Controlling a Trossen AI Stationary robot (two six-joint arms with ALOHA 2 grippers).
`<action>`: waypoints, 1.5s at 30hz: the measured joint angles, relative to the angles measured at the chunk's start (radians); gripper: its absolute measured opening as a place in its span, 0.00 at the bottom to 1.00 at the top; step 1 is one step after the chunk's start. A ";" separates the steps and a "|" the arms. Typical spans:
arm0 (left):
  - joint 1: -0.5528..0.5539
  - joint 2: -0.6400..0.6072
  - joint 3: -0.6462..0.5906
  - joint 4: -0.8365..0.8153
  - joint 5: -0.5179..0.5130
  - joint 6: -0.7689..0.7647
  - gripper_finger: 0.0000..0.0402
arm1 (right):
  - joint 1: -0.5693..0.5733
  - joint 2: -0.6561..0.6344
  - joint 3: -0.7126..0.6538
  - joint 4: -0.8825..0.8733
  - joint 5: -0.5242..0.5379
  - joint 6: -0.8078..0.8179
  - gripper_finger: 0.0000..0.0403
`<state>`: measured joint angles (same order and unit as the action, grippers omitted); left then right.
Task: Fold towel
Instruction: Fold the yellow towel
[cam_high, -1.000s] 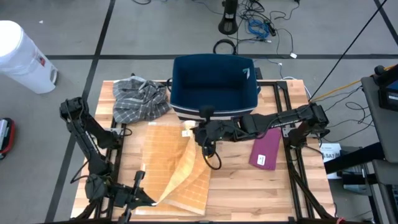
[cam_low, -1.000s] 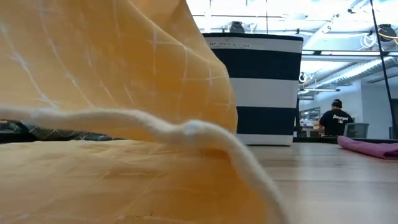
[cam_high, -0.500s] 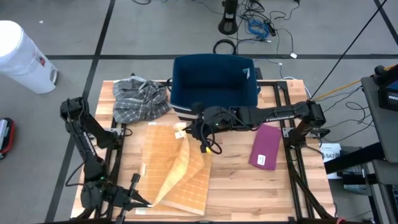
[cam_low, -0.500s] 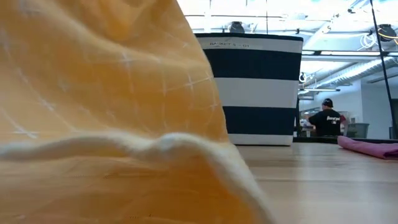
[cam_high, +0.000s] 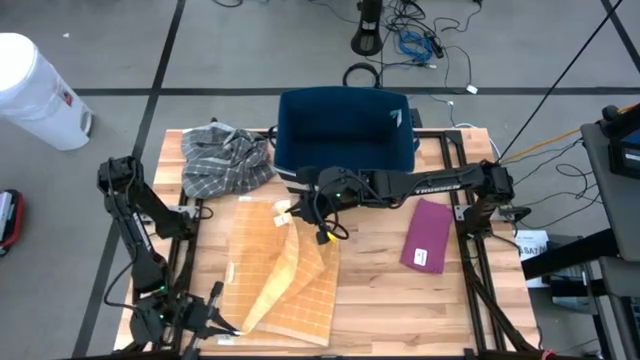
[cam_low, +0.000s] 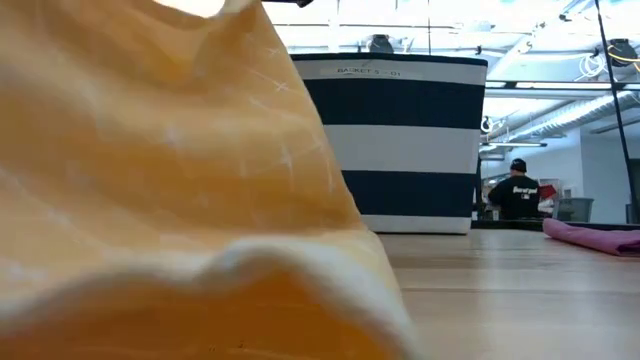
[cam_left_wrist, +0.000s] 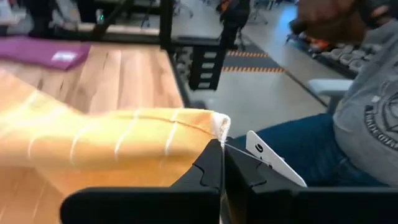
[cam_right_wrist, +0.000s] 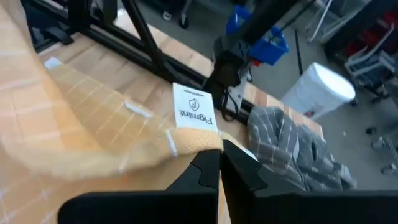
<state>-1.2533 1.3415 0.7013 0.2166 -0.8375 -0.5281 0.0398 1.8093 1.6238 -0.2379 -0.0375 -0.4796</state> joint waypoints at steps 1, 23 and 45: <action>-0.002 0.000 0.000 -0.023 0.001 -0.031 0.04 | 0.000 0.004 0.000 0.004 -0.009 -0.004 0.01; -0.009 0.000 0.000 -0.075 -0.010 -0.118 0.52 | 0.008 0.012 0.000 -0.039 0.173 -0.010 0.69; 0.272 0.010 0.000 -0.066 0.252 0.003 0.53 | 0.327 0.076 0.000 -0.413 -0.077 0.390 0.57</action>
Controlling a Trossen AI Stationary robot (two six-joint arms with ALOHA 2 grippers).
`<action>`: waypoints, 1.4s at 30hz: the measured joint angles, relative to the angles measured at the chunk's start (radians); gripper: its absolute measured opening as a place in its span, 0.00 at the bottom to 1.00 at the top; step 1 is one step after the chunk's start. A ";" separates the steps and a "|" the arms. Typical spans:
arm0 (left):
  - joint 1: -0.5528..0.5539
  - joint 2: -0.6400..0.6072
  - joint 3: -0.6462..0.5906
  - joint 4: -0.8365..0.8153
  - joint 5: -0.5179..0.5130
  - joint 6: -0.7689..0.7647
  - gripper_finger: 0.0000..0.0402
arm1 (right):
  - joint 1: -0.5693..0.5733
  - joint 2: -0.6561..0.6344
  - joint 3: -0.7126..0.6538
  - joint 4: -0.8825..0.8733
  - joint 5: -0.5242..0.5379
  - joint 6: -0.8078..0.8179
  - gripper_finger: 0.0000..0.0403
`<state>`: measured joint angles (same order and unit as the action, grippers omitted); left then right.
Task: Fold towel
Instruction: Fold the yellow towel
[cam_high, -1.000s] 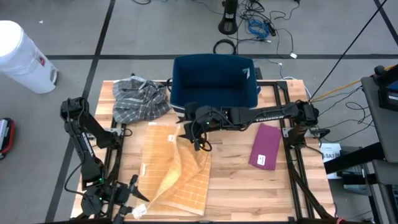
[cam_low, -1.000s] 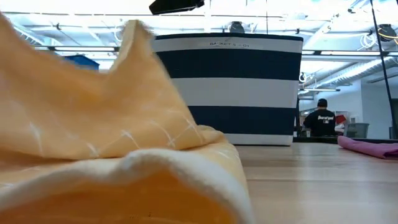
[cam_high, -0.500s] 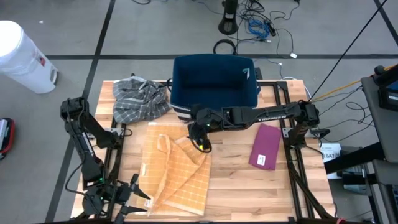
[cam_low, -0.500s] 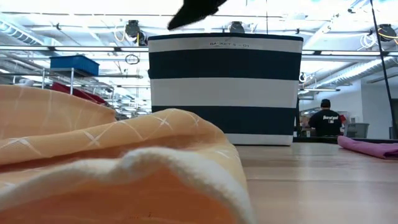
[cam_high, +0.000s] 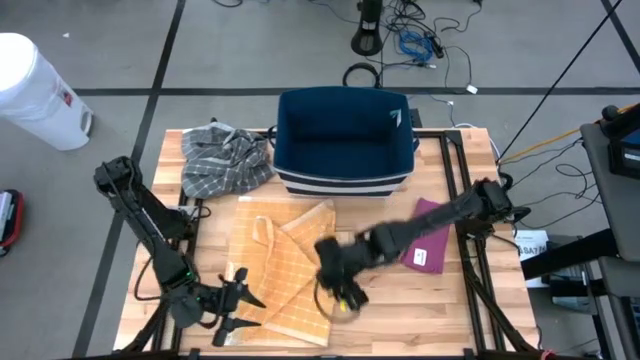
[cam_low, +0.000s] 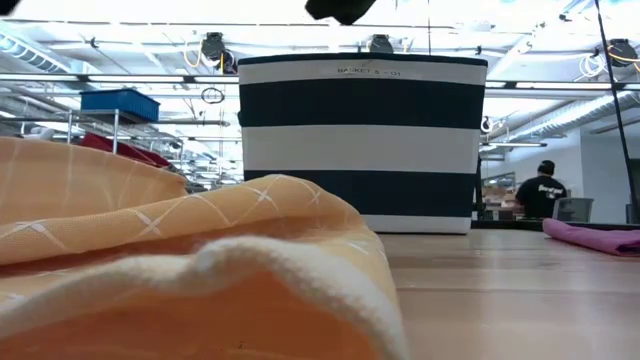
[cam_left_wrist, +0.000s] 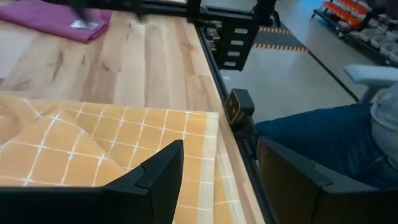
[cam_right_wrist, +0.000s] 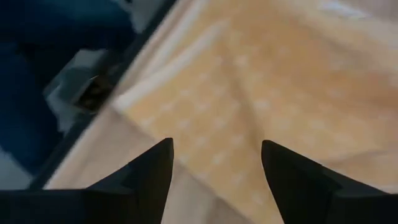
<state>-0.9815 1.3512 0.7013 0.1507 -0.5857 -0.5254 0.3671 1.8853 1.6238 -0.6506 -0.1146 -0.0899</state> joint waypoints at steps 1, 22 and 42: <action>0.014 0.008 0.000 0.003 0.023 0.009 0.53 | 0.026 0.015 0.000 0.009 0.001 0.010 0.57; 0.206 0.272 0.000 0.226 0.347 0.091 0.53 | 0.180 0.319 -0.001 0.406 -0.040 0.100 0.45; 0.215 0.282 0.000 0.296 0.345 0.114 0.52 | 0.136 0.384 -0.001 0.390 -0.012 0.058 0.16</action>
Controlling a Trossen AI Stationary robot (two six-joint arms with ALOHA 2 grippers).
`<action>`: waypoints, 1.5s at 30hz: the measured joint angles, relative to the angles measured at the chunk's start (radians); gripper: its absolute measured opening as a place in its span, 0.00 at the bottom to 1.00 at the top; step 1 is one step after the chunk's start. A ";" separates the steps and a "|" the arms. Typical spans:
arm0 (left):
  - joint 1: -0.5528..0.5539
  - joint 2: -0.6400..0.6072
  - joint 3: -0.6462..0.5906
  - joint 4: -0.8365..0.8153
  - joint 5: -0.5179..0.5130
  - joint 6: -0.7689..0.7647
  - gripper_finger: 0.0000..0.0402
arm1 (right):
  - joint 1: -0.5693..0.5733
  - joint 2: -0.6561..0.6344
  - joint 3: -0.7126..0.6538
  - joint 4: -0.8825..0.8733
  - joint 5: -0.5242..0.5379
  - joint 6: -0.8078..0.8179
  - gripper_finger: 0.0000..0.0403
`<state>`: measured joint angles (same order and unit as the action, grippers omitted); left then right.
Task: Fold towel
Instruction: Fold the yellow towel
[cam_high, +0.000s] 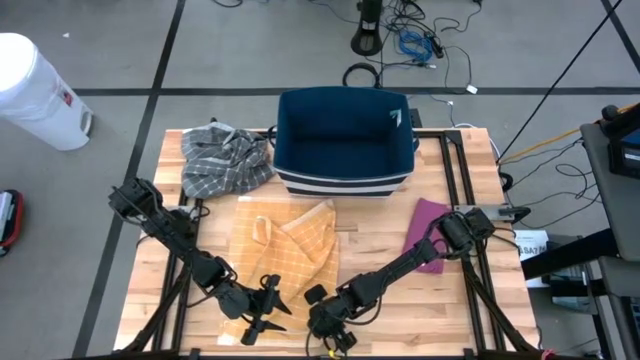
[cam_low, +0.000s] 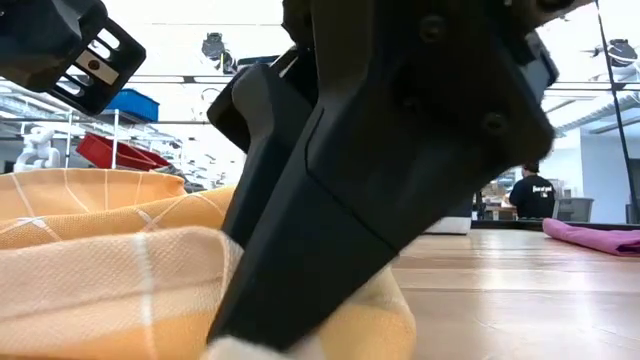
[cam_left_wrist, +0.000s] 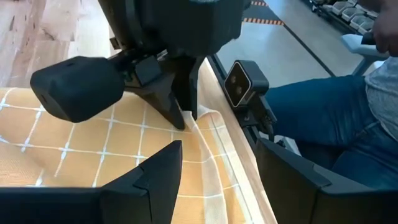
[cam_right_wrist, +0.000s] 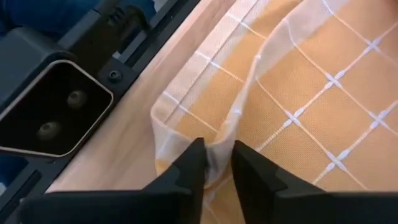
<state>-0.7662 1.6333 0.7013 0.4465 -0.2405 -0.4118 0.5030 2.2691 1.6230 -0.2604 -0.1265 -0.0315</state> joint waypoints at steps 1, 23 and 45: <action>0.000 0.000 0.000 0.000 0.000 0.003 0.52 | 0.000 -0.003 0.000 0.001 0.000 -0.002 0.12; 0.029 0.000 0.000 -0.026 -0.006 0.025 0.52 | 0.130 -0.089 0.001 -0.244 0.119 0.023 0.01; 0.177 0.000 0.000 -0.247 -0.210 -0.039 0.52 | 0.064 -0.090 -0.047 -0.417 0.238 0.102 0.01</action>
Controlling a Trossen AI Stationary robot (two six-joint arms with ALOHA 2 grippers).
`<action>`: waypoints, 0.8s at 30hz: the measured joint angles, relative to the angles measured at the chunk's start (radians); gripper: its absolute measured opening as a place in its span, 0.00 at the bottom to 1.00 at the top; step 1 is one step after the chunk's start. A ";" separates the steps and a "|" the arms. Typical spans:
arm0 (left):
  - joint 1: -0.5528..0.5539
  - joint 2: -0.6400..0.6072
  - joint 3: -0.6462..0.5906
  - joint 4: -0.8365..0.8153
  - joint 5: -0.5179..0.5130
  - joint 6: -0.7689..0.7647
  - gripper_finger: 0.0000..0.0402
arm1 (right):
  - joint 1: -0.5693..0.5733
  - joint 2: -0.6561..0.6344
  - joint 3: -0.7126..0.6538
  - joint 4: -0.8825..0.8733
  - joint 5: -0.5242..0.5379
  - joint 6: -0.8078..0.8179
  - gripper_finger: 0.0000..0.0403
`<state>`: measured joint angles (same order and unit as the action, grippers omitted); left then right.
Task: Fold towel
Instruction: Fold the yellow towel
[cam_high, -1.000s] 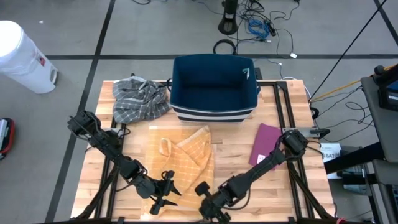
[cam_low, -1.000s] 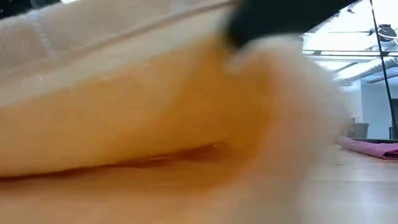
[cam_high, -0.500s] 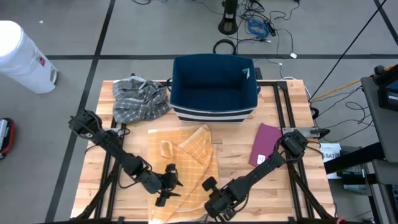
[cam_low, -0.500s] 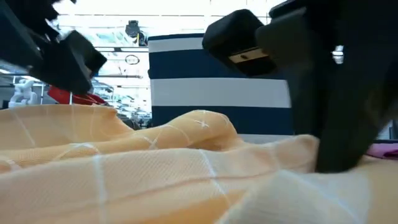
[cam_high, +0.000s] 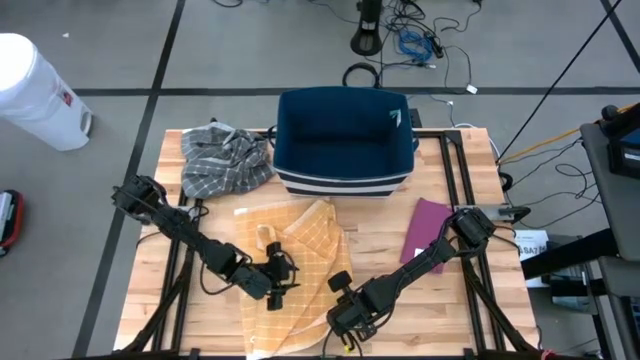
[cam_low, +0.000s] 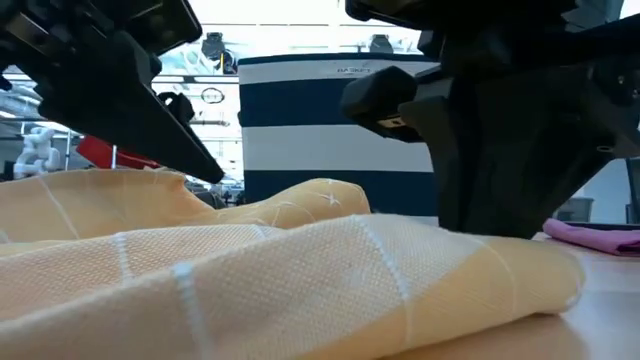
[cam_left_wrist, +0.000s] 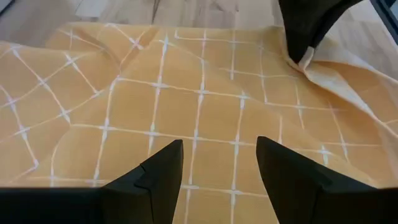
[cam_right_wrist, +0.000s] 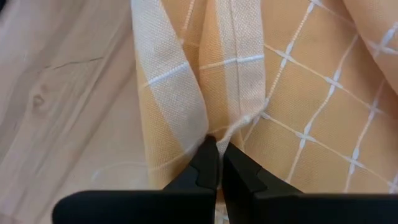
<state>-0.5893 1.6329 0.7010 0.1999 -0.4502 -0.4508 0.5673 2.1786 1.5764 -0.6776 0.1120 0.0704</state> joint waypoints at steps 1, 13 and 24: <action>-0.001 0.000 0.000 0.009 0.001 0.012 0.52 | 0.007 0.000 -0.002 0.002 0.002 0.000 0.01; 0.004 0.000 0.000 0.110 0.015 0.120 0.52 | 0.050 0.010 -0.009 0.205 0.063 -0.205 0.01; 0.005 0.000 0.000 0.116 0.021 0.121 0.52 | 0.008 -0.016 -0.007 0.311 -0.053 -0.471 0.01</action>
<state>-0.5846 1.6329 0.7010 0.3161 -0.4294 -0.3294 0.5748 2.1625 1.5692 -0.3671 0.0586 -0.4005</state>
